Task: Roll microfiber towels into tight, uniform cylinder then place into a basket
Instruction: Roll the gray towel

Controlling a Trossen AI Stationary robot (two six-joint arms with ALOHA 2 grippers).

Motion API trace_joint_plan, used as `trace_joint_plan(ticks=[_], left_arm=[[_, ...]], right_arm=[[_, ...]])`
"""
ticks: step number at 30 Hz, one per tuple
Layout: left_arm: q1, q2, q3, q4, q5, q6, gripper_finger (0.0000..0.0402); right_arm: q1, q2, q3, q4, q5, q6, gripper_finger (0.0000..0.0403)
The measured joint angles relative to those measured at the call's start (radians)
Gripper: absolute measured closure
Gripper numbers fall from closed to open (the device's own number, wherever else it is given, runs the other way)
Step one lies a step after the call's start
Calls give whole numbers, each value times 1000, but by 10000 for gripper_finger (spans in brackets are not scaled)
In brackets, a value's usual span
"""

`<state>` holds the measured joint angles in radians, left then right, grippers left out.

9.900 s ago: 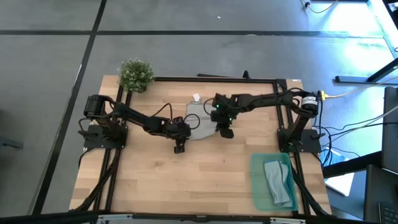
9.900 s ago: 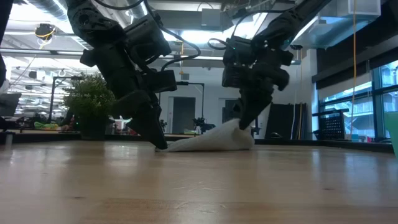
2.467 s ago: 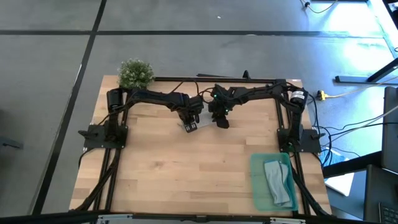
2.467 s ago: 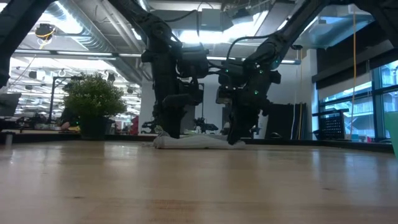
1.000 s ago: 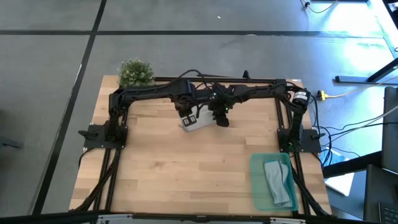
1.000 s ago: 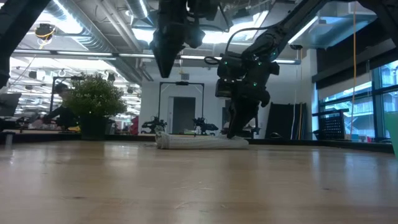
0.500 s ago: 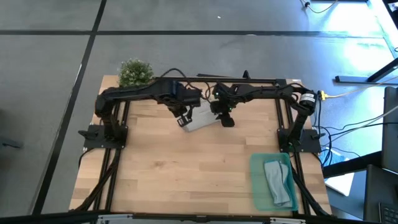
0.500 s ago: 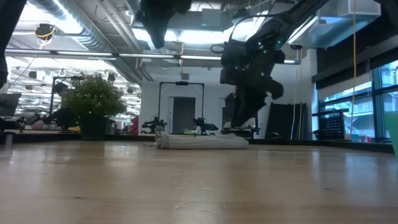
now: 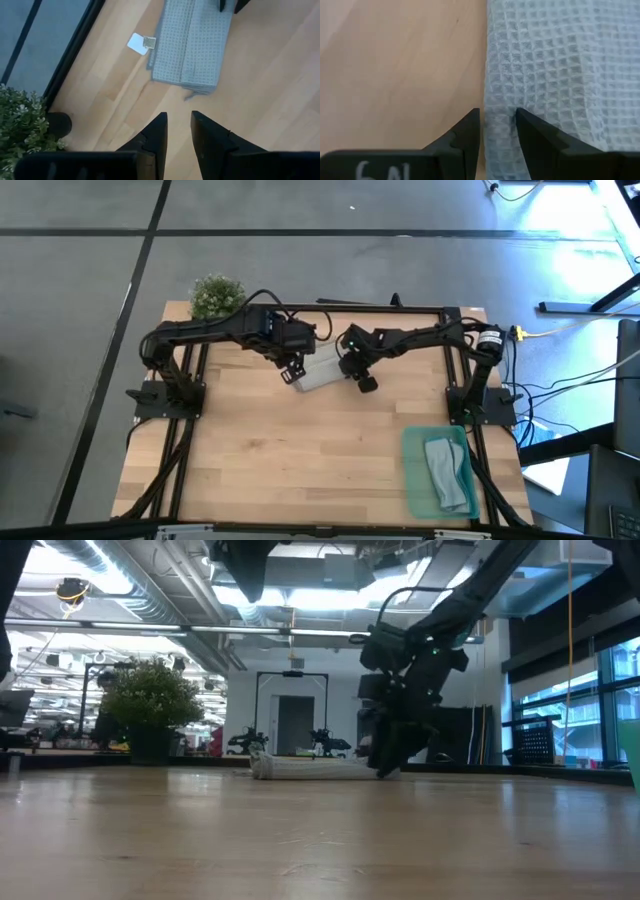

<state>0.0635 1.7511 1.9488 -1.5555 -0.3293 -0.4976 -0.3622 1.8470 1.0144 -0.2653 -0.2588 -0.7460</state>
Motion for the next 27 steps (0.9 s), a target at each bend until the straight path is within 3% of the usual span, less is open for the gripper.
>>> trace_joint_plan(ticks=[11, 14, 18, 20, 27], left_arm=[[0, 3, 0, -1, 0, 1, 320], [0, 3, 0, -1, 0, 0, 320], [-1, 3, 0, -2, 0, 1, 320], [-1, 3, 0, -3, 0, 1, 320], [-1, 3, 0, -4, 0, 2, 320]], right_arm=[[2, 11, -70, 133, 50, 1, 281], [2, 12, -70, 135, 59, 1, 312], [1, 13, -69, 126, 68, 33, 383], [1, 13, -68, 118, 64, 70, 386], [-4, 21, 49, -177, -98, 127, 392]])
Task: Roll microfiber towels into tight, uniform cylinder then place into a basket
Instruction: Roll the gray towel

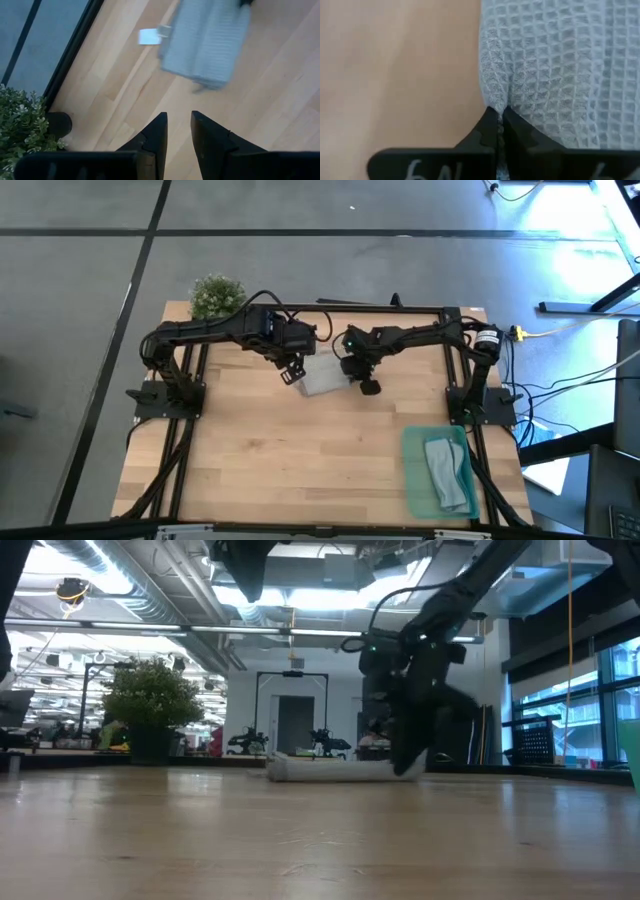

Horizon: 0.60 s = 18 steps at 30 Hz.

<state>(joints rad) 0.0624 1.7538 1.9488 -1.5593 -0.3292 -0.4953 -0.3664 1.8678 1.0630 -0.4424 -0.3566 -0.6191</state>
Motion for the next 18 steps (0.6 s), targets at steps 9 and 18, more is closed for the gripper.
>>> trace_joint_plan(ticks=[9, 18], left_arm=[[-1, 0, 0, 0, 0, 1, 320], [-52, 0, -123, 172, 96, 27, 320]], right_arm=[[-30, 2, 118, -196, -217, 83, 392], [-65, 1, 120, -188, -290, 241, 392]])
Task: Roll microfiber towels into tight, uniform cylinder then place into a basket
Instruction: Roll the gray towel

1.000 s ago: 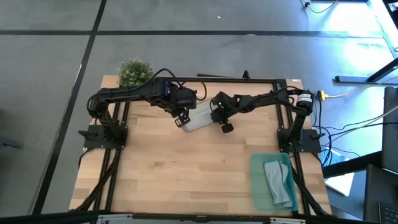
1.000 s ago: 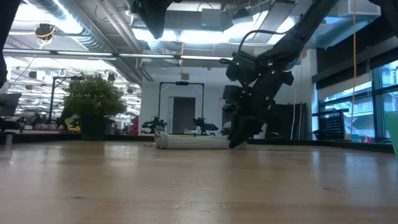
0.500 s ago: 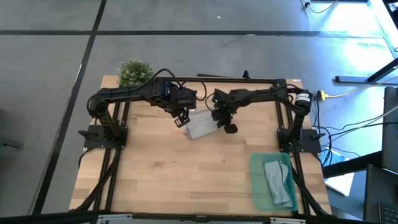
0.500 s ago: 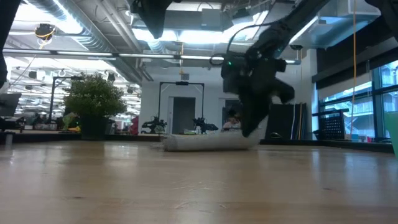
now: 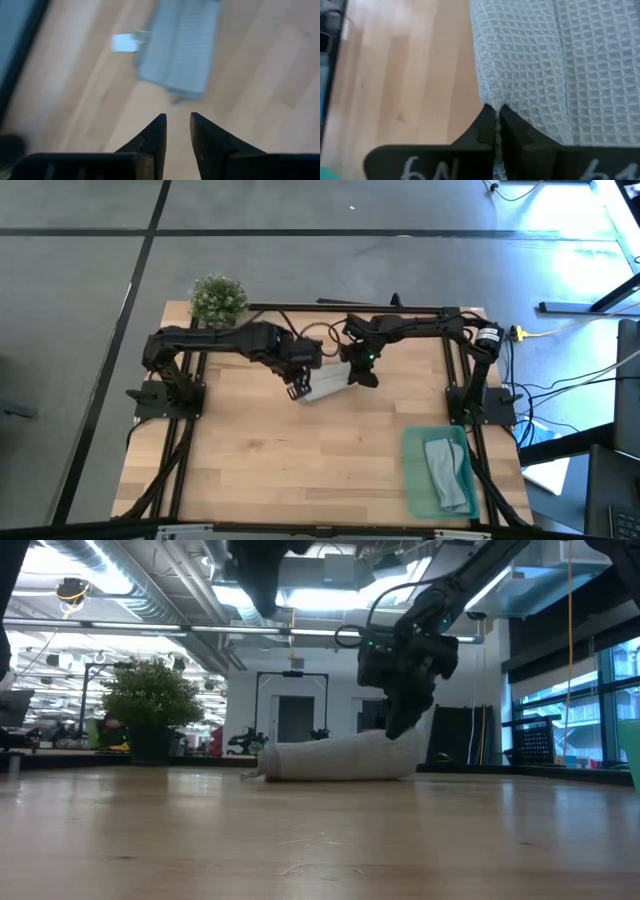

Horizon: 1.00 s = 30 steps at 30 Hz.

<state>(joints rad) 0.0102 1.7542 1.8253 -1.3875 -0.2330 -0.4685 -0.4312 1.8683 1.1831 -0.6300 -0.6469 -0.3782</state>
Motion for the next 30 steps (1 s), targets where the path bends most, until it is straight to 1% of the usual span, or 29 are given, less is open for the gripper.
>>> trace_joint_plan(ticks=[5, 8, 10, 14, 17, 21, 24, 27, 30], left_arm=[[-17, 0, -150, 221, 100, 66, 320], [-18, 0, -245, 369, 155, 120, 320], [-14, 0, -304, 462, 182, 158, 320], [-3, 0, -420, 666, 231, 211, 320], [1, 0, -510, 788, 253, 234, 320], [8, 0, -620, 887, 246, 236, 320], [20, 0, -681, 929, 194, 236, 320], [35, 0, -704, 936, 109, 234, 320], [61, 0, -704, 950, 86, 240, 320]], right_arm=[[-29, -1, 1, 5, -68, 62, 392], [-45, -2, 1, 7, -91, 108, 392], [-56, -2, 1, 6, -111, 137, 392], [-73, -2, 2, 10, -195, 166, 392], [-81, -3, 2, 11, -201, 191, 392], [-86, -3, 2, 12, -204, 218, 392], [-86, -3, 2, 12, -204, 219, 392], [-86, -3, 2, 12, -204, 219, 392], [-86, -3, 2, 11, -204, 219, 392]])
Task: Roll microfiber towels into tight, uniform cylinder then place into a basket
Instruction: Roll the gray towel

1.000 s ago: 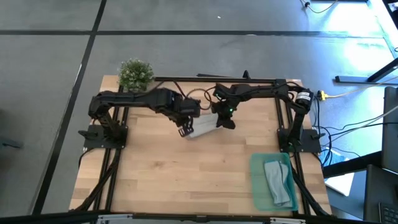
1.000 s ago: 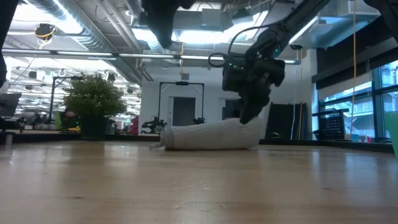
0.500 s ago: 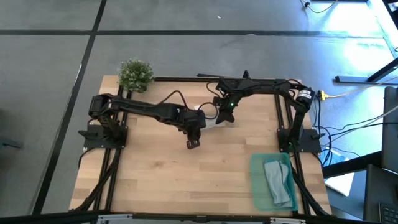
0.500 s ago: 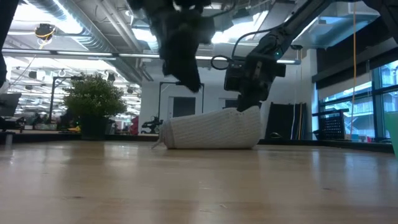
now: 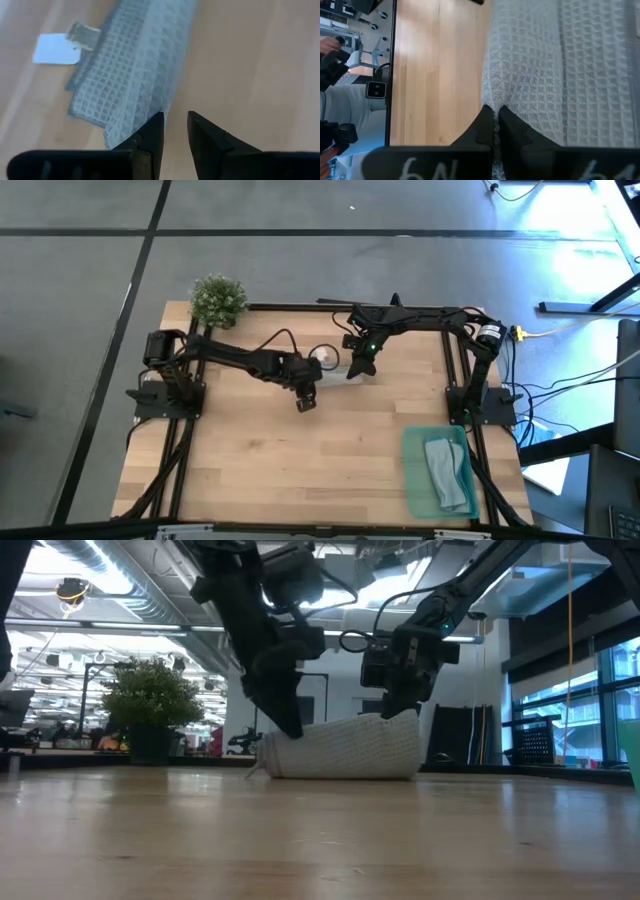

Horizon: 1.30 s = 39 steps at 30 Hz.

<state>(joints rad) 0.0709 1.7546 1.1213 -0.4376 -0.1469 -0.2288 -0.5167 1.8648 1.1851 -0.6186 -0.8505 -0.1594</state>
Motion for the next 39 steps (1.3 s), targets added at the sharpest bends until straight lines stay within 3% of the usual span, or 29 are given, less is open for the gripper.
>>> trace_joint_plan(ticks=[22, 39], left_arm=[[160, 75, -1, 226, 9, 204, 320], [219, 213, 2, 383, 73, 216, 320]], right_arm=[[0, 0, 1, -4, 0, -1, 392], [6, 0, 1, 1, 6, -3, 391]])
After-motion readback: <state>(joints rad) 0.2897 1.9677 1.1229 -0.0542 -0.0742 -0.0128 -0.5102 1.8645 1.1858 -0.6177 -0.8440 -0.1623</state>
